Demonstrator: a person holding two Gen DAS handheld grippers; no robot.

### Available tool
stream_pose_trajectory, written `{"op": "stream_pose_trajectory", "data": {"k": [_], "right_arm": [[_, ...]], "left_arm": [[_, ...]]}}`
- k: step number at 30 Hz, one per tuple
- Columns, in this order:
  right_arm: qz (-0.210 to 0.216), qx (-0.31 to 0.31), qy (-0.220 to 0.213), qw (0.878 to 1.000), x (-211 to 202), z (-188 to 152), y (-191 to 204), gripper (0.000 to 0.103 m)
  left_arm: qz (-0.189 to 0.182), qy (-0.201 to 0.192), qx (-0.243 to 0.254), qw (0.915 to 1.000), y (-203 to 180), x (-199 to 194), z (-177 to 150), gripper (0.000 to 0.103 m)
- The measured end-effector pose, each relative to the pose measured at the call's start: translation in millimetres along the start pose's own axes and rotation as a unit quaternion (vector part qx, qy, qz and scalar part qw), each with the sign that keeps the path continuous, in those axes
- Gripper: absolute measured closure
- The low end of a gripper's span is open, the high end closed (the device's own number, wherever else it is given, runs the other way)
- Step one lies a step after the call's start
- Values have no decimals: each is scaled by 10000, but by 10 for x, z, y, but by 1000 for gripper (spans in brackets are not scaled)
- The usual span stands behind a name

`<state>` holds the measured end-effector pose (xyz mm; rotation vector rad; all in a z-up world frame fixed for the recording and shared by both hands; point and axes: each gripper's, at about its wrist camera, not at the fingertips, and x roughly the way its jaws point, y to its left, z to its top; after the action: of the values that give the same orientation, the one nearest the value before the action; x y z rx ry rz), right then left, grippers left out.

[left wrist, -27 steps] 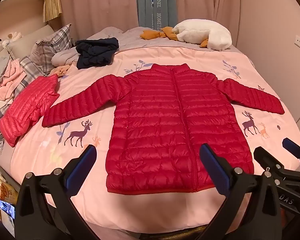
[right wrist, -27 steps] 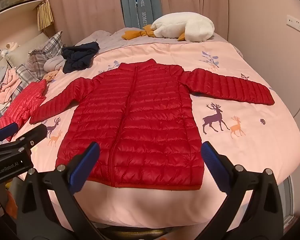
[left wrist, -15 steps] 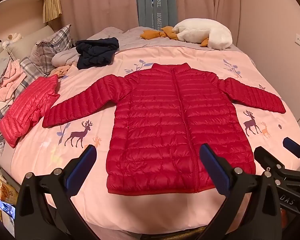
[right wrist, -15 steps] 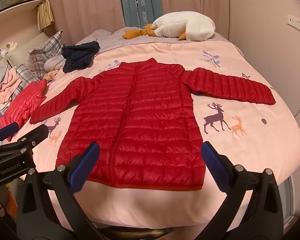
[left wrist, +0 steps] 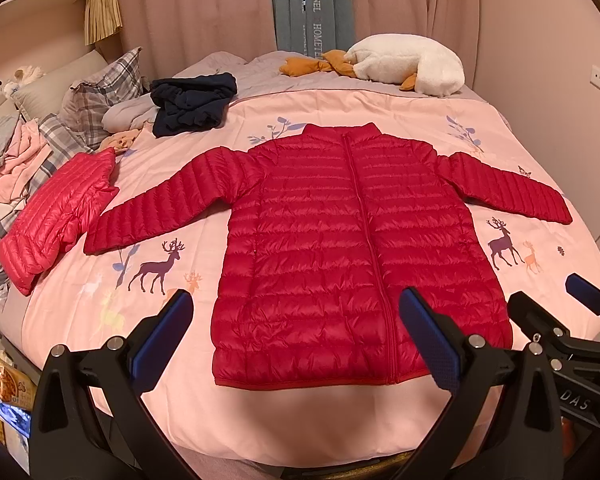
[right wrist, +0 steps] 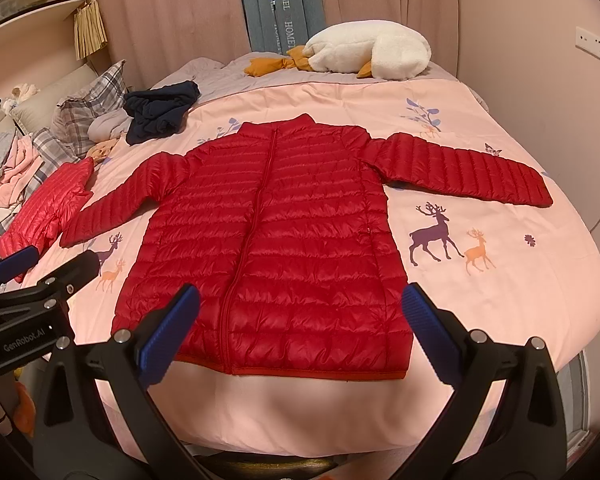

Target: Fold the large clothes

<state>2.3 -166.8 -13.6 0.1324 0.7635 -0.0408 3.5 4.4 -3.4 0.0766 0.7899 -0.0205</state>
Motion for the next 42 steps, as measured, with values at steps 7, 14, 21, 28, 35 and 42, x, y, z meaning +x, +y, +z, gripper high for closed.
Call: {"op": "stream_pose_trajectory", "data": {"k": [7,14,21,28,35,42], "right_arm": [[-3,6,4,10000,1,-6,4,2],[5,13,1,10000,-26,6,-5,2],[-13,13,-15,10000,-6,-17,13,2],[1,21,-38,10000,-20,-17,21,2],[13,6,-56,10000,-43,0,32,2],[0,4,-55,10000,-49,-1,42,2]], "left_arm": [[5,2,26,10000,-35,22,-17,1],[3,-16,37,10000,-22,25,-33,1],[7,-20,46,10000,-27,9,-40,1],[20,-20,55,10000,-37,3,-25,1],[23,-25,63,10000,-39,-5,-10,1],[27,-18,63,10000,-41,-6,-9,1]]}}
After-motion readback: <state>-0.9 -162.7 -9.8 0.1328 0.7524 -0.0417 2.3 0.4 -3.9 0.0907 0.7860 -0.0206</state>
